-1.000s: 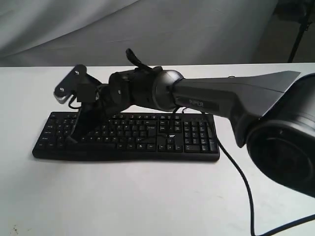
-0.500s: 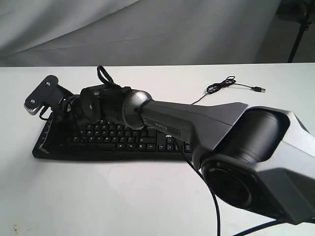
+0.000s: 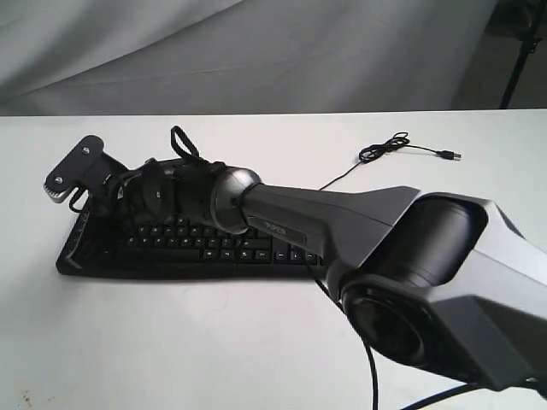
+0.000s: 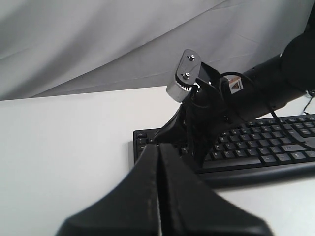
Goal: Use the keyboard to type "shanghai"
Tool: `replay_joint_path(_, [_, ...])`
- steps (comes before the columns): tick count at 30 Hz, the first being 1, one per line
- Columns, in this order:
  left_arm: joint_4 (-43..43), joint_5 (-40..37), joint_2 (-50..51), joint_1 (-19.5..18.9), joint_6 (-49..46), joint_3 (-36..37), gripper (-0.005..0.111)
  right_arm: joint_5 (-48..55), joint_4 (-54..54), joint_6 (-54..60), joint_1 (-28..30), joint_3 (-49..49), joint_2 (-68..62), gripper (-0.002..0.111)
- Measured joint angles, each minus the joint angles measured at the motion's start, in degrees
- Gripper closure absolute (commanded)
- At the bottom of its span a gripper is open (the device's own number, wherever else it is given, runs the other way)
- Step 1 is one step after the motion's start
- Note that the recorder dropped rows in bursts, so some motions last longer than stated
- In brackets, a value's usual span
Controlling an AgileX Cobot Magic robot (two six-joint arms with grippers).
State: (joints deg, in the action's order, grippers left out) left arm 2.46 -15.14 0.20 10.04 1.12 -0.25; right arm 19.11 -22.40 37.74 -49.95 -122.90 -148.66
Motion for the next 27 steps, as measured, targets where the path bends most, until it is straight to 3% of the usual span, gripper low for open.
replay_joint_path(27, [0.00, 0.00, 0.00, 0.00, 0.00, 0.00, 0.107, -1.70, -0.44, 2.02, -0.53, 0.00, -1.44, 0.108])
